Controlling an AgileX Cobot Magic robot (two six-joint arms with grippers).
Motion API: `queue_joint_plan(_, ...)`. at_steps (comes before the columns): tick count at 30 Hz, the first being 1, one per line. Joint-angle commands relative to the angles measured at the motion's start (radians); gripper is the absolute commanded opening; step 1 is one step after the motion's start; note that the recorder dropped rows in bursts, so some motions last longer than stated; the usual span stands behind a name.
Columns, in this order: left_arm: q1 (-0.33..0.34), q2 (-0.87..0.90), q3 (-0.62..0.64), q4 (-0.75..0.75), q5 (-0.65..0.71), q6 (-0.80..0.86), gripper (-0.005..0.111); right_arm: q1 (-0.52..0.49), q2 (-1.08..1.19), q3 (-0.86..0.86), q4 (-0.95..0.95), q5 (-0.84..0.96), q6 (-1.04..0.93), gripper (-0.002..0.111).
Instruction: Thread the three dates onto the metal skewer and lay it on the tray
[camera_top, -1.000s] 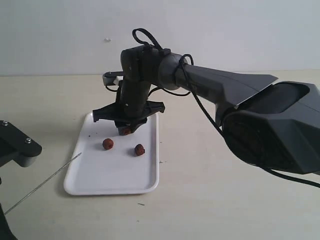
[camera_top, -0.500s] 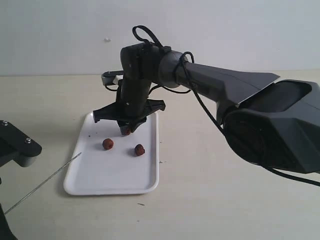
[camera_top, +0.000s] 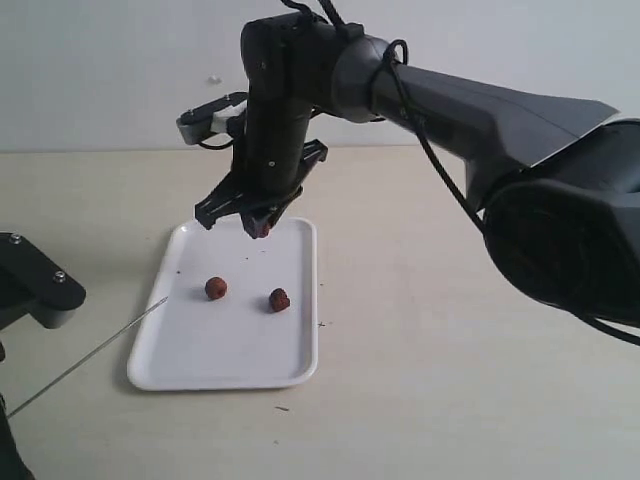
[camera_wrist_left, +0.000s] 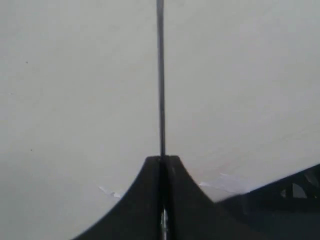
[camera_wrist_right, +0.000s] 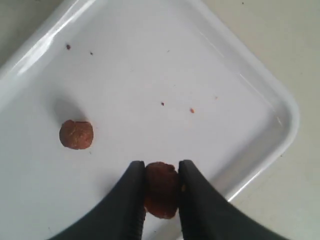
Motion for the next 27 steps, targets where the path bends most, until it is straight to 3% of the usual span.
queue_joint_plan(1,0.0,-0.01,0.006,0.089,-0.062,0.01,0.0,-0.002,-0.036,0.0,0.035,0.006,-0.096,0.021)
queue_joint_plan(7,0.004,-0.002,0.006,0.205,-0.079,0.0,0.0,-0.002,-0.083,0.0,0.212,0.006,-0.239,0.022)
queue_joint_plan(11,0.039,0.035,0.006,0.203,-0.085,-0.051,0.0,-0.005,-0.117,0.007,0.217,0.006,-0.259,0.022)
queue_joint_plan(20,0.06,0.08,0.004,0.012,-0.187,-0.103,0.0,-0.008,-0.126,0.007,0.387,0.006,-0.177,0.022)
queue_joint_plan(25,0.06,0.078,0.031,-0.019,-0.374,-0.188,0.0,-0.008,-0.126,0.007,0.388,-0.078,-0.111,0.022)
queue_joint_plan(27,0.06,0.074,0.077,-0.019,-0.529,-0.238,0.0,-0.008,-0.126,0.007,0.388,-0.112,-0.093,0.022)
